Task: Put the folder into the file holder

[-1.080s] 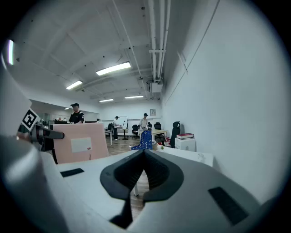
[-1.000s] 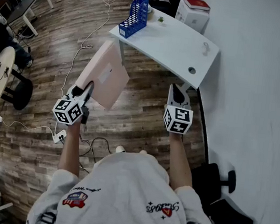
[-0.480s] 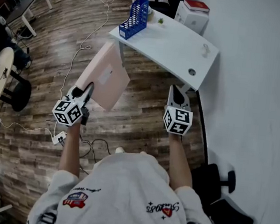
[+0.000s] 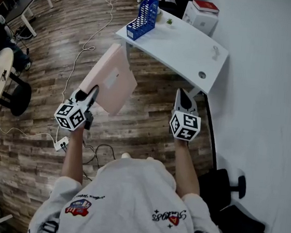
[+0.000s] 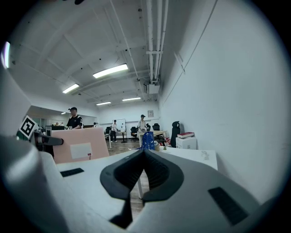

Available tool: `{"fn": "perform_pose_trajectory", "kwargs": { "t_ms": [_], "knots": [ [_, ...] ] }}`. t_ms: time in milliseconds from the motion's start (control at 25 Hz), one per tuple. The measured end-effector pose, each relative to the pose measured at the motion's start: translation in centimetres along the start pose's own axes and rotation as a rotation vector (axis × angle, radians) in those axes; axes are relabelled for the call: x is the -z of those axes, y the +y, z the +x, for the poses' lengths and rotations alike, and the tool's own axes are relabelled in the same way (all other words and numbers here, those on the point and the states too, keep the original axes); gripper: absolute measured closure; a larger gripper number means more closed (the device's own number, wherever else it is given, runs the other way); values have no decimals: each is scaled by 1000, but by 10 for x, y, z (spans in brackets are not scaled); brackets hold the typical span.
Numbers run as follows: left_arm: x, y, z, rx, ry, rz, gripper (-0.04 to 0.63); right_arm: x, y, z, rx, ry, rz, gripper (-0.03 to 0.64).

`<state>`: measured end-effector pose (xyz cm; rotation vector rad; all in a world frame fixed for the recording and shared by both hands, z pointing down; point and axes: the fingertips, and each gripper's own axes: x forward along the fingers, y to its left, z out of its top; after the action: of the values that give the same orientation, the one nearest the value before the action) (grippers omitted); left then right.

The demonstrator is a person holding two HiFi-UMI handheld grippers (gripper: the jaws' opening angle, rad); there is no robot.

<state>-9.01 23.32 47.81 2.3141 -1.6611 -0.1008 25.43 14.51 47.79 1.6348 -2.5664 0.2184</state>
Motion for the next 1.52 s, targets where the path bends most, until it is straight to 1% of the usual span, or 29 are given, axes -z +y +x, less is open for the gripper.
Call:
{"fn": "perform_pose_trajectory", "kwargs": {
  "t_ms": [280,440,720,880,960,1080,1240,1520],
  "knots": [
    [11,33,-16,25,3,-60,446,20,39,2,17,33,6,614],
    [10,54,-18,20,7,-76,446,21,54,12,15,39,3,614],
    [-1,86,-11,20,-20,-125,446,16,76,40,-3,46,-10,614],
    [-2,102,0,10,-25,-140,446,14,82,63,-26,51,-30,614],
    [-1,109,5,2,-32,-151,446,14,82,75,-36,52,-23,614],
    [-1,123,16,-16,-35,-174,445,18,80,97,-47,63,8,614],
    [-10,148,41,-53,-47,-194,445,13,74,141,-71,68,12,615],
    [-38,185,112,-119,-75,-214,445,5,45,244,-122,86,37,615]
  ]
}}
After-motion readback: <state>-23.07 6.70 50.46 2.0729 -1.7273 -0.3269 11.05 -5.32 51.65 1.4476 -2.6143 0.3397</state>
